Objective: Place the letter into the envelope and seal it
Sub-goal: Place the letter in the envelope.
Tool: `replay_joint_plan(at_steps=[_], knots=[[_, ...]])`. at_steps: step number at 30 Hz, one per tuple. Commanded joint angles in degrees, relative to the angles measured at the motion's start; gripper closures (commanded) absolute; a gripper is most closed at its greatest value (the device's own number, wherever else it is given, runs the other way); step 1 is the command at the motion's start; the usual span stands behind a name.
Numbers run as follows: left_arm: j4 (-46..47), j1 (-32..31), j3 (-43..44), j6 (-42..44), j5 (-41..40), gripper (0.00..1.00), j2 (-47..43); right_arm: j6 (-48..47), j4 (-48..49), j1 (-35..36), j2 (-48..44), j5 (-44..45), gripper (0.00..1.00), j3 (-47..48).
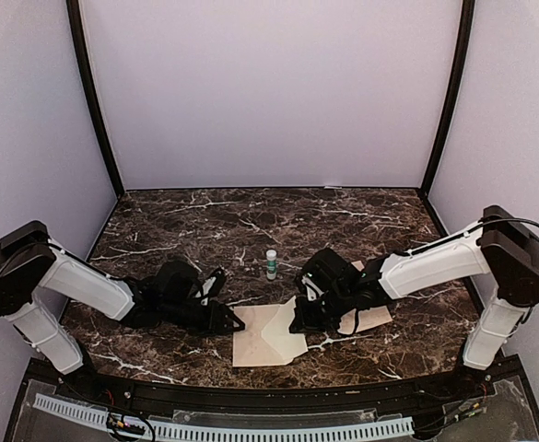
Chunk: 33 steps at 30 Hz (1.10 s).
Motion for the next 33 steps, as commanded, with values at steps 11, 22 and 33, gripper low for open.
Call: replay_joint_plan(at_steps=[11,22,33], knots=[[-1.8,-1.3,-0.3,-0.2,0.4,0.59,2.6,4.3,12.2,0.0,2.2,-4.7,1.00,-2.4],[-0.6,-1.9,0.0,-0.7,0.7,0.59,3.3,4.4,13.4,1.0,4.7,-5.6,1.00,-0.3],[-3.3,-2.0,-0.5,-0.2,-2.4,0.60,0.5,1.1,2.6,0.7,0.3,-0.9,0.73,1.0]])
